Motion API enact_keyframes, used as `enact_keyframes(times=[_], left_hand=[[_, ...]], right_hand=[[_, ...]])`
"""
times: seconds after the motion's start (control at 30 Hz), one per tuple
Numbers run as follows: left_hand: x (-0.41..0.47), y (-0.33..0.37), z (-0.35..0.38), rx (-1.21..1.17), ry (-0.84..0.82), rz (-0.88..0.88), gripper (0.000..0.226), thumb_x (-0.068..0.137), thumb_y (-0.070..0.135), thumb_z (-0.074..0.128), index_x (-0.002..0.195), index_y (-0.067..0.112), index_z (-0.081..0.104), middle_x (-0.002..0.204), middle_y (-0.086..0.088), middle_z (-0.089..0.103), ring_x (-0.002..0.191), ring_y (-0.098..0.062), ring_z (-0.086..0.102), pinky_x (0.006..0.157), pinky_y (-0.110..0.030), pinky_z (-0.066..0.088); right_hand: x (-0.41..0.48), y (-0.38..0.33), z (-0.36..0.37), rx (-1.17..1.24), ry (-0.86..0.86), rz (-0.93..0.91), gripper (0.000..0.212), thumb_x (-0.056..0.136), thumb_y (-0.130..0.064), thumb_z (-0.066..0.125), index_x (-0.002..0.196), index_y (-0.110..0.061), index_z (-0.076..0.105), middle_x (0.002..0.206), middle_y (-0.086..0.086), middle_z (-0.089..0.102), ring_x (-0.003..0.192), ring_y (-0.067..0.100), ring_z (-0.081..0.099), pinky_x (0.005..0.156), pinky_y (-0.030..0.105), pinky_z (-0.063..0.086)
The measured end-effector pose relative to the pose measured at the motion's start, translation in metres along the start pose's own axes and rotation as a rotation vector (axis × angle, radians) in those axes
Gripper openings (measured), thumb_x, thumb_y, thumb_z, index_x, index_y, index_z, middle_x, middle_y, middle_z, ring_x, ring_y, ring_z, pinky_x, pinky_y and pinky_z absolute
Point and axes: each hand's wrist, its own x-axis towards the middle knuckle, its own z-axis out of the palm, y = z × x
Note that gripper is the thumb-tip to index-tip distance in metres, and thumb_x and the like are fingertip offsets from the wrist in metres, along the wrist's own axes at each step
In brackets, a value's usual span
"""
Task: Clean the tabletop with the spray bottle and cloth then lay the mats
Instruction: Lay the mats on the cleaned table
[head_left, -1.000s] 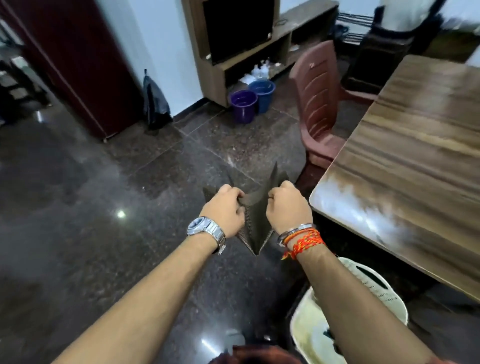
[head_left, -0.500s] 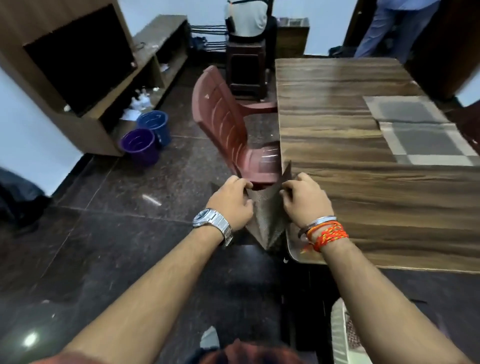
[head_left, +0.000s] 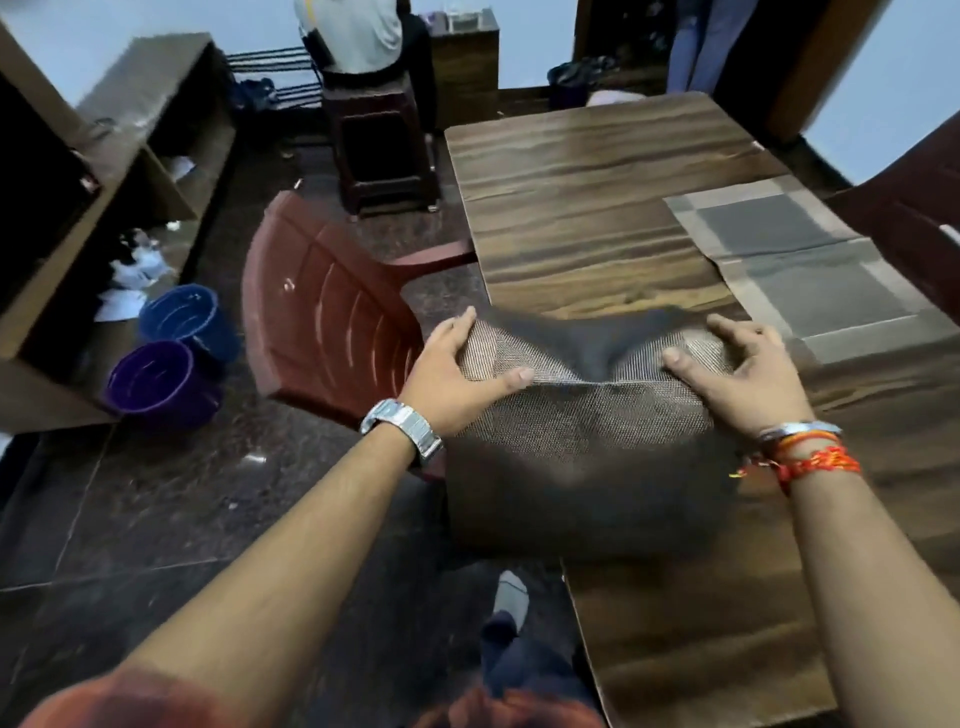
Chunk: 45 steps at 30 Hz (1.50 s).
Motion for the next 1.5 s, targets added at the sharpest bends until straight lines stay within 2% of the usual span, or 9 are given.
enact_keyframes(times=[0.1, 0.23, 0.3, 0.43, 0.53, 0.67, 1.0, 1.27, 1.5], left_hand=[[0.052, -0.006, 0.018, -0.052, 0.081, -0.024, 0.123, 0.055, 0.064, 0.085, 0.155, 0.019, 0.030, 0.160, 0.001, 0.029, 0.145, -0.010, 0.031, 0.121, -0.030, 0.024], [0.116, -0.020, 0.038, -0.172, 0.235, -0.036, 0.113, 0.061, 0.045, 0.092, 0.154, 0.022, 0.033, 0.161, 0.002, 0.032, 0.146, -0.008, 0.030, 0.121, -0.030, 0.025], [0.149, -0.031, 0.052, -0.162, 0.260, -0.077, 0.113, 0.059, 0.055, 0.089, 0.153, 0.024, 0.034, 0.161, 0.001, 0.032, 0.145, -0.012, 0.034, 0.121, -0.033, 0.028], [0.210, -0.051, 0.082, 0.197, 0.035, -0.370, 0.105, 0.079, 0.072, 0.062, 0.159, 0.033, 0.006, 0.167, -0.002, -0.015, 0.149, -0.040, 0.015, 0.120, -0.050, 0.019], [0.223, -0.061, 0.108, 0.609, -0.106, -0.167, 0.076, 0.093, 0.070, 0.034, 0.157, 0.043, 0.001, 0.167, 0.006, -0.014, 0.151, -0.038, 0.003, 0.120, -0.057, 0.005], [0.227, -0.070, 0.141, 0.722, -0.231, -0.066, 0.063, 0.099, 0.055, 0.026, 0.156, 0.046, 0.000, 0.166, 0.013, -0.013, 0.152, -0.031, -0.013, 0.117, -0.062, -0.008], [0.272, -0.076, 0.143, 0.730, -0.191, 0.005, 0.064, 0.089, 0.055, 0.017, 0.151, 0.057, 0.004, 0.167, 0.010, -0.011, 0.151, -0.032, -0.017, 0.114, -0.063, -0.015], [0.296, -0.072, 0.149, 0.731, -0.109, 0.015, 0.061, 0.091, 0.055, 0.024, 0.150, 0.057, 0.012, 0.167, 0.010, -0.006, 0.152, -0.034, -0.012, 0.109, -0.072, -0.012], [0.299, -0.077, 0.154, 0.752, -0.051, 0.049, 0.061, 0.090, 0.055, 0.027, 0.151, 0.055, 0.017, 0.168, 0.008, 0.001, 0.152, -0.035, -0.005, 0.109, -0.072, -0.010]], right_hand=[[0.058, 0.009, 0.015, -0.068, 0.057, -0.043, 0.086, 0.061, -0.059, 0.079, 0.132, -0.016, 0.055, 0.125, 0.006, 0.048, 0.117, 0.017, 0.050, 0.102, 0.023, 0.034], [0.137, 0.011, 0.036, -0.095, 0.143, -0.204, 0.077, 0.070, -0.045, 0.080, 0.137, -0.020, 0.050, 0.133, 0.006, 0.044, 0.121, 0.021, 0.048, 0.103, 0.038, 0.041], [0.172, 0.011, 0.053, -0.203, 0.143, -0.178, 0.078, 0.078, -0.046, 0.073, 0.143, -0.020, 0.041, 0.142, 0.009, 0.038, 0.125, 0.028, 0.045, 0.104, 0.044, 0.040], [0.206, 0.020, 0.116, -0.625, 0.068, 0.030, 0.076, 0.088, -0.059, 0.049, 0.151, -0.029, 0.018, 0.160, 0.005, 0.011, 0.136, 0.043, 0.024, 0.106, 0.060, 0.022], [0.191, 0.022, 0.173, -0.673, -0.158, 0.015, 0.071, 0.091, -0.059, 0.041, 0.151, -0.033, 0.014, 0.161, -0.001, 0.000, 0.144, 0.038, 0.007, 0.111, 0.062, 0.014], [0.187, 0.029, 0.217, -0.695, -0.374, 0.094, 0.063, 0.095, -0.058, 0.025, 0.150, -0.040, 0.001, 0.160, -0.007, -0.015, 0.146, 0.030, -0.015, 0.110, 0.067, 0.003], [0.217, 0.034, 0.235, -0.631, -0.298, 0.226, 0.061, 0.093, -0.060, 0.018, 0.146, -0.048, -0.008, 0.158, -0.013, -0.018, 0.144, 0.025, -0.021, 0.104, 0.071, -0.011], [0.247, 0.036, 0.234, -0.626, -0.276, 0.215, 0.061, 0.092, -0.064, 0.021, 0.146, -0.051, -0.003, 0.158, -0.016, -0.015, 0.145, 0.023, -0.020, 0.103, 0.072, -0.010], [0.251, 0.037, 0.235, -0.636, -0.285, 0.204, 0.060, 0.092, -0.064, 0.018, 0.146, -0.050, -0.005, 0.158, -0.015, -0.017, 0.144, 0.024, -0.021, 0.103, 0.072, -0.011]])
